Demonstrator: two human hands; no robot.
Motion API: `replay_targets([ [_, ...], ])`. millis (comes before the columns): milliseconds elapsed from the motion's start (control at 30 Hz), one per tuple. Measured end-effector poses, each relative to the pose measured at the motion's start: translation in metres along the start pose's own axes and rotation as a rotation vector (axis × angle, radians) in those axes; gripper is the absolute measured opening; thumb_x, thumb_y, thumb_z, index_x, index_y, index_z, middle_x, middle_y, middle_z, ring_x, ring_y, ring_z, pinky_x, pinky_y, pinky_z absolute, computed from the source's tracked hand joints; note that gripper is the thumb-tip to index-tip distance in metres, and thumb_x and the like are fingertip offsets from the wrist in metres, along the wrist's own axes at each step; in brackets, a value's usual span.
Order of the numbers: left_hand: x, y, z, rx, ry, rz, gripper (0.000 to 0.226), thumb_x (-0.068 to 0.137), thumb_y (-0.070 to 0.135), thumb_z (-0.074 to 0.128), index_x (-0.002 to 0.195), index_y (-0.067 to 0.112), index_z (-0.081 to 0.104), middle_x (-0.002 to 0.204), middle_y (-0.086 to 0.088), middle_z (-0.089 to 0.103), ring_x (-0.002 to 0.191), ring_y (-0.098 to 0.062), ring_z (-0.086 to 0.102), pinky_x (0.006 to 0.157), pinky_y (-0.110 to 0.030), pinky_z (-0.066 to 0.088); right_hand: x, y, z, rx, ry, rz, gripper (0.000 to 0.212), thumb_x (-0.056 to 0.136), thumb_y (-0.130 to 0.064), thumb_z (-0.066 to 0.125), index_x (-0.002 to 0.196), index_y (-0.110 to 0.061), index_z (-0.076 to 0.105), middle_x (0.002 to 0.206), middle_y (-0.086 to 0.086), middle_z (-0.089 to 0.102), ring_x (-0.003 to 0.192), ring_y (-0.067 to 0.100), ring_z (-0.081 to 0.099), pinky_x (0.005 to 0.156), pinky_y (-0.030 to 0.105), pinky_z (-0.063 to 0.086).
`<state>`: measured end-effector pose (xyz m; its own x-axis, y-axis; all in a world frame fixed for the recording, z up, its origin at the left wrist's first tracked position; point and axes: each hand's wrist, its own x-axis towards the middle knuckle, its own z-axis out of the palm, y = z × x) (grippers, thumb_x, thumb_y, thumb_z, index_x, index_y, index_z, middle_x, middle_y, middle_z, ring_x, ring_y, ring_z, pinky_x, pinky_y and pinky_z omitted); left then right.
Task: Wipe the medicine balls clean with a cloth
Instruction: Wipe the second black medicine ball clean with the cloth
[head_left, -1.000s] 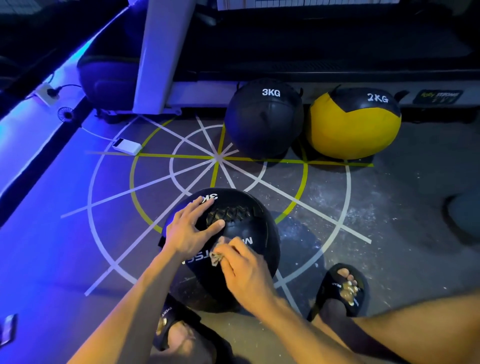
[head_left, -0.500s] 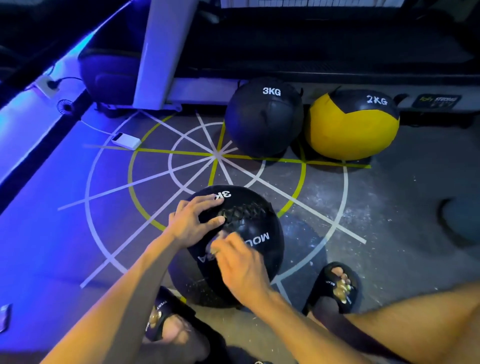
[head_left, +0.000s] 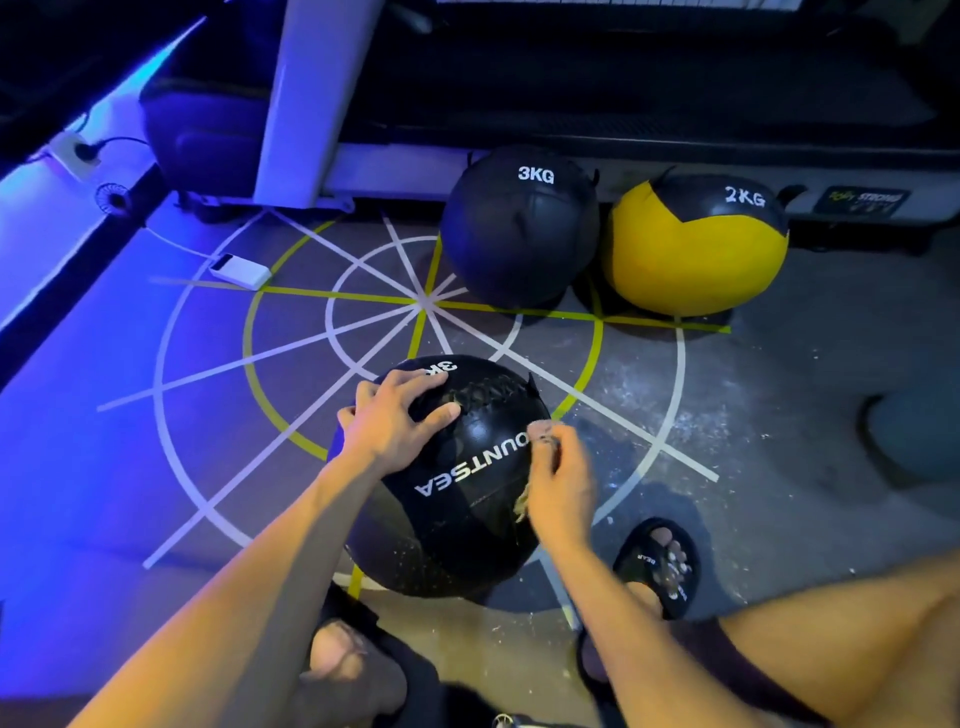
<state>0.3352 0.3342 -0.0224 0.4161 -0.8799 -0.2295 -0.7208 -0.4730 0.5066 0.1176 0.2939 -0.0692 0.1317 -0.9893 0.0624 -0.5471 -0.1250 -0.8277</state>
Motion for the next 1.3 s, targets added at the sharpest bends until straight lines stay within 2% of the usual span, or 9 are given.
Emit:
replay_targets([
  [167, 0.008, -0.006, -0.007, -0.005, -0.016, -0.030, 0.062, 0.085, 0.081, 0.043, 0.141, 0.056, 0.047, 0.152, 0.020, 0.039, 0.139, -0.022, 0.027, 0.106, -0.052, 0.026, -0.036, -0.005, -0.006, -0.168, -0.313, -0.491, 0.021, 0.100, -0.013, 0.054, 0.112, -0.029, 0.056, 0.101, -0.009, 0.052, 0.085, 0.013, 0.054, 0.067, 0.022, 0.044],
  [333, 0.012, 0.009, 0.000, 0.024, 0.015, -0.033, 0.058, 0.090, 0.078, 0.046, 0.142, 0.054, 0.048, 0.151, 0.018, 0.040, 0.137, -0.023, 0.028, 0.101, -0.049, 0.024, 0.010, 0.005, -0.016, -0.102, -0.080, -0.180, 0.018, 0.101, -0.011, 0.055, 0.106, -0.028, 0.060, 0.101, -0.016, 0.054, 0.087, 0.007, 0.057, 0.068, 0.010, 0.040],
  [400, 0.016, 0.015, 0.000, 0.038, 0.017, -0.037, 0.058, 0.090, 0.078, 0.046, 0.143, 0.053, 0.048, 0.150, 0.016, 0.041, 0.136, -0.024, 0.028, 0.103, -0.052, 0.025, -0.009, -0.007, -0.004, -0.090, -0.112, -0.265, 0.021, 0.097, -0.004, 0.056, 0.098, -0.025, 0.060, 0.097, -0.016, 0.053, 0.086, 0.009, 0.054, 0.071, 0.018, 0.040],
  [533, 0.021, 0.017, 0.002, 0.034, 0.014, -0.048, 0.060, 0.089, 0.080, 0.045, 0.142, 0.053, 0.048, 0.149, 0.016, 0.042, 0.136, -0.025, 0.029, 0.104, -0.054, 0.027, -0.048, -0.010, 0.003, -0.234, -0.368, -0.688, 0.022, 0.091, -0.004, 0.049, 0.097, -0.020, 0.062, 0.104, -0.005, 0.060, 0.088, 0.017, 0.054, 0.072, 0.036, 0.049],
  [733, 0.024, 0.018, 0.004, 0.032, 0.020, -0.065, 0.060, 0.088, 0.081, 0.044, 0.142, 0.054, 0.048, 0.149, 0.016, 0.041, 0.138, -0.025, 0.028, 0.104, -0.053, 0.026, 0.008, 0.017, -0.026, -0.178, -0.145, -0.270, 0.025, 0.094, 0.003, 0.056, 0.099, -0.021, 0.062, 0.097, -0.011, 0.051, 0.087, 0.017, 0.055, 0.072, 0.028, 0.045],
  [933, 0.024, 0.018, 0.002, 0.028, 0.018, -0.072, 0.059, 0.089, 0.081, 0.045, 0.141, 0.054, 0.049, 0.148, 0.015, 0.042, 0.138, -0.025, 0.028, 0.106, -0.054, 0.026, -0.019, -0.005, -0.020, -0.390, -0.504, -0.641, 0.025, 0.097, -0.004, 0.048, 0.104, -0.026, 0.059, 0.110, -0.013, 0.054, 0.095, 0.009, 0.041, 0.077, 0.028, 0.039],
  [1100, 0.024, 0.021, 0.004, 0.033, 0.028, -0.067, 0.058, 0.089, 0.080, 0.045, 0.141, 0.053, 0.049, 0.148, 0.014, 0.042, 0.137, -0.025, 0.028, 0.105, -0.053, 0.025, 0.012, 0.003, -0.031, -0.381, -0.266, -0.423, 0.024, 0.093, 0.005, 0.055, 0.101, -0.016, 0.063, 0.096, -0.003, 0.053, 0.085, 0.017, 0.043, 0.064, 0.036, 0.045],
  [1167, 0.024, 0.022, 0.004, 0.032, 0.026, -0.068, 0.058, 0.089, 0.080, 0.045, 0.141, 0.053, 0.049, 0.148, 0.014, 0.042, 0.137, -0.025, 0.028, 0.105, -0.053, 0.025, -0.004, -0.009, -0.025, -0.395, -0.365, -0.489, 0.025, 0.095, -0.001, 0.051, 0.098, -0.025, 0.055, 0.101, -0.009, 0.053, 0.088, 0.011, 0.037, 0.071, 0.028, 0.038],
  [1300, 0.021, 0.019, 0.003, 0.015, 0.022, -0.072, 0.057, 0.090, 0.080, 0.045, 0.141, 0.054, 0.049, 0.149, 0.015, 0.041, 0.138, -0.024, 0.028, 0.107, -0.054, 0.023, -0.018, -0.012, -0.026, -0.391, -0.522, -0.737, 0.033, 0.083, -0.002, 0.069, 0.111, -0.020, 0.066, 0.116, -0.005, 0.065, 0.094, 0.013, 0.056, 0.074, 0.028, 0.053],
])
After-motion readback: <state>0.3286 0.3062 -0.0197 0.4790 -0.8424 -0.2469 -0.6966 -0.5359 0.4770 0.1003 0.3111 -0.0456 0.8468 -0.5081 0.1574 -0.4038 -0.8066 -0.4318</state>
